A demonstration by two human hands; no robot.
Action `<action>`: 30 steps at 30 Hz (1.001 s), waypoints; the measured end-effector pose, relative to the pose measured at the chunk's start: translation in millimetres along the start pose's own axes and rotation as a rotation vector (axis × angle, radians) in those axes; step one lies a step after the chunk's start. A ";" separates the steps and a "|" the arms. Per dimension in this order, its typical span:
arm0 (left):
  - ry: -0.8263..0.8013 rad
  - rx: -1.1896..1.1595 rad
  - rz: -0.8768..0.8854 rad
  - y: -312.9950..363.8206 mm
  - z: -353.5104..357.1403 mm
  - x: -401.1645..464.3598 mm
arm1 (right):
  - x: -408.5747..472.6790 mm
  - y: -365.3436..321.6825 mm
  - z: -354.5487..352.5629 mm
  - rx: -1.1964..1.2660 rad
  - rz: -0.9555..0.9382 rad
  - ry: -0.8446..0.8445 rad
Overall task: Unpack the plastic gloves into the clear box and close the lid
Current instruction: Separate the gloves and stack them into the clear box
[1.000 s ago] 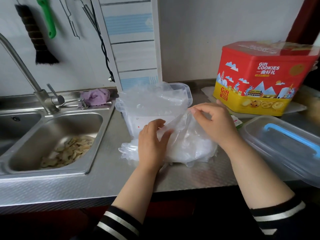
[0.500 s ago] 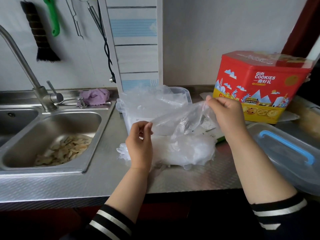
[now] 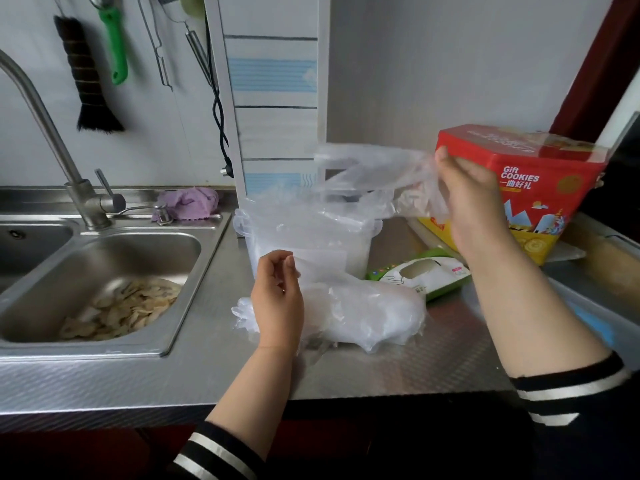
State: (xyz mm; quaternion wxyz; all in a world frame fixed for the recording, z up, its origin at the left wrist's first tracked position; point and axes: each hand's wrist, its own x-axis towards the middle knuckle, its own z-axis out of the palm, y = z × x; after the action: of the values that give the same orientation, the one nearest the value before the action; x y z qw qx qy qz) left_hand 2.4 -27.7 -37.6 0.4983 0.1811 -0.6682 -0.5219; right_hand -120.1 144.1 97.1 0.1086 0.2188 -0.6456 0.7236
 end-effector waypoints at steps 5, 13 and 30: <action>0.003 0.011 -0.014 -5.4 0.4 1.5 | 28.2 -32.0 45.8 -0.274 -0.312 -0.144; -0.042 0.095 -0.019 -10.5 -0.1 4.0 | 46.5 20.4 97.0 -0.977 -0.397 -0.677; -0.044 0.068 0.192 -9.6 0.5 1.8 | 11.1 33.7 70.6 -0.668 -0.454 -0.357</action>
State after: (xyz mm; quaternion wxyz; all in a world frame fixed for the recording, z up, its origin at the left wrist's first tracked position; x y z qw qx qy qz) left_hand -1.5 -32.5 -45.2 0.5250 0.1215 -0.7104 -0.4527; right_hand -132.3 68.5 77.3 0.2167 0.4295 -0.7882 0.3838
